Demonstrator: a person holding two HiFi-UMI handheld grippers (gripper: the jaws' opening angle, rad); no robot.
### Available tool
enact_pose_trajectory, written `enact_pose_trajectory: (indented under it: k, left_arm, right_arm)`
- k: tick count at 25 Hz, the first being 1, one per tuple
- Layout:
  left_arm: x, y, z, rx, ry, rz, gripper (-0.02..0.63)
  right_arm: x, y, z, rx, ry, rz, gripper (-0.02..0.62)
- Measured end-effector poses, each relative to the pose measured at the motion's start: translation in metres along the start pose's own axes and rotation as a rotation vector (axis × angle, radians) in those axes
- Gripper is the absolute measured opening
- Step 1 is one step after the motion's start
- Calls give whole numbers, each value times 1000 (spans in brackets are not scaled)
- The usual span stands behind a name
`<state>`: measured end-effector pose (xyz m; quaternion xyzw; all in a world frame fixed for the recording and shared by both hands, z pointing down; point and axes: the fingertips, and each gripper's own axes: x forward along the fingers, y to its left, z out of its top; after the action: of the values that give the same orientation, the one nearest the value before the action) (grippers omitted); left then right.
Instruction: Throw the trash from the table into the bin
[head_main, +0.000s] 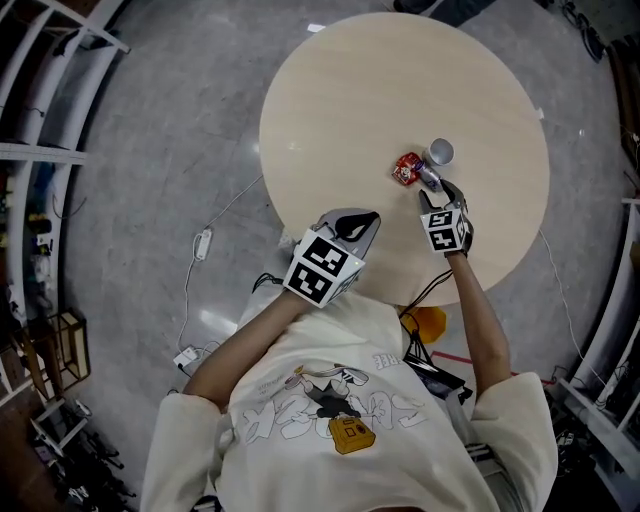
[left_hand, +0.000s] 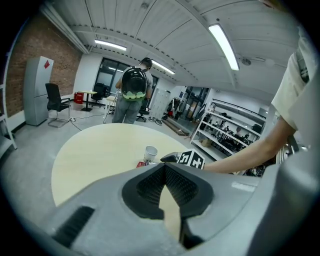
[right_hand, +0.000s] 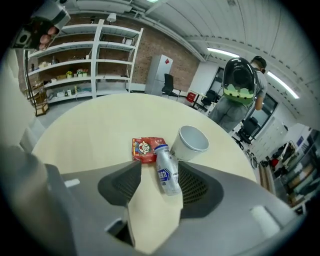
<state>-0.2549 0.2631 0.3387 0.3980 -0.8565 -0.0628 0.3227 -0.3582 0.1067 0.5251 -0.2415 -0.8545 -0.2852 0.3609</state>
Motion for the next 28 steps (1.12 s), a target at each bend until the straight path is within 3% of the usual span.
enact_pose_trajectory:
  k: [3,12,15,21,28]
  left_arm:
    - [6,-1,-1,4,13,-1,5]
    - [8,-8,-5,15,38,-28,5]
    - [5,-14,0,23,30,-50,5]
    - [0,-21,4,48,17,-77,5]
    - [-7,-15,2,41,-1,-95,5]
  right_arm:
    - [11,-4,-10,-68,40,0,250]
    - [40,-10,-29,-126,130,36,273]
    - [46,-11,-28,-142,142,34,223]
    - [45,-3,-35,-221,183,35,204]
    - [30,1,-24,-174,177,15,202]
